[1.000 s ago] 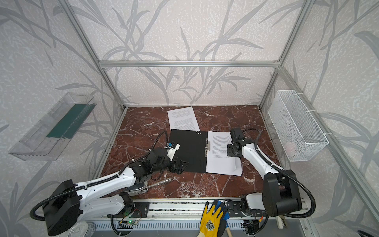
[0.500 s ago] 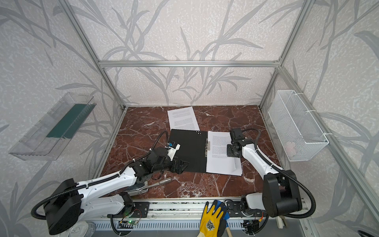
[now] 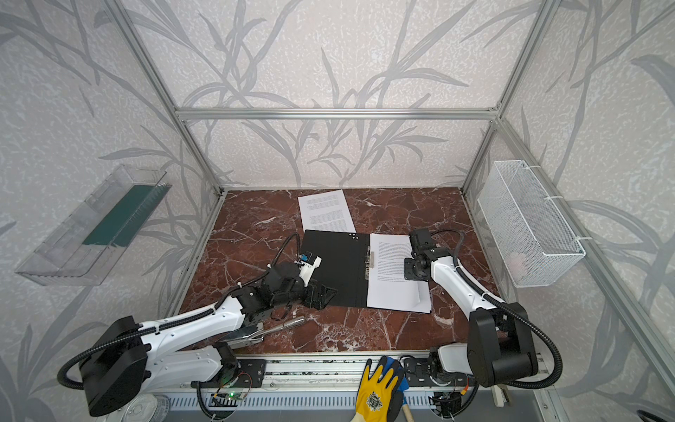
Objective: Put the files into the folder
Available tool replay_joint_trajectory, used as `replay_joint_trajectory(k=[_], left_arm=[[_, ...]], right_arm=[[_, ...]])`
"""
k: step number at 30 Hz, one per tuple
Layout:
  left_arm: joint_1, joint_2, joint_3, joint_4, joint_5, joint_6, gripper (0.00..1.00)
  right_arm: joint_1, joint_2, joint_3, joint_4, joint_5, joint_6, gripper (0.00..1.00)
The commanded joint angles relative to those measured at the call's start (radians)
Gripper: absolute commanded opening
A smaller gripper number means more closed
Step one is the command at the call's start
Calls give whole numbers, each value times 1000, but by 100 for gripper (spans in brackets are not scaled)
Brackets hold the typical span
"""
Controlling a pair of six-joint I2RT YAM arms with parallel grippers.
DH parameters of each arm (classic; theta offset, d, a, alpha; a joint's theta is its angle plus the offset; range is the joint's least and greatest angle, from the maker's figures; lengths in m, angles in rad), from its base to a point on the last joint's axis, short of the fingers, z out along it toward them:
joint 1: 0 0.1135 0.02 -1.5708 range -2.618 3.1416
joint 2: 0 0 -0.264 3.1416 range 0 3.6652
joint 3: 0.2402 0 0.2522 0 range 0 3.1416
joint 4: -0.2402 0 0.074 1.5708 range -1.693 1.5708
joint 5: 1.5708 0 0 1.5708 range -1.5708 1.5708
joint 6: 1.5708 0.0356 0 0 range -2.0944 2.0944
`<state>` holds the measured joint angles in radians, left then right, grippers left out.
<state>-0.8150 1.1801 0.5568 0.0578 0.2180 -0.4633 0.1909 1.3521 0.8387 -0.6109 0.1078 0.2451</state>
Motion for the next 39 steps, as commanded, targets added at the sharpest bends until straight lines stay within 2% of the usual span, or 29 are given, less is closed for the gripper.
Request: replay_joint_trajectory(k=[1,7,17,20,22,25,27,28,33,36,39], left_arm=[[0,6,35,11,-5,15,99],[0,4,34,11,-19,15,99],[0,-16,28,0,-62,13,99],[1,-37,28,-22,-121,9,99],[3,-57,28,-52,-202,-4,99],[10,-115,22,-108,-330,-29,99],[34,-164,13,-133,-363,-43,99],[57,-187,7,-141,-371,-60,99],[180,-238,3,-151,-325,-122,99],[230,-213,45,-169,-320,-125,99],[289,-142,76,-118,-262,-127,99]], right_arm=[[5,-23,-12,-4,14,-9,7],[5,-2,0,-3,36,-5,31],[5,72,66,24,29,-6,57],[5,77,92,20,93,5,64],[5,55,117,14,150,14,69],[23,-41,135,14,191,18,72],[58,-112,135,20,209,3,73],[80,-145,138,15,204,-1,76],[96,-298,32,90,-38,36,92],[99,-368,-54,140,-171,75,95],[132,-413,-123,197,-254,103,96]])
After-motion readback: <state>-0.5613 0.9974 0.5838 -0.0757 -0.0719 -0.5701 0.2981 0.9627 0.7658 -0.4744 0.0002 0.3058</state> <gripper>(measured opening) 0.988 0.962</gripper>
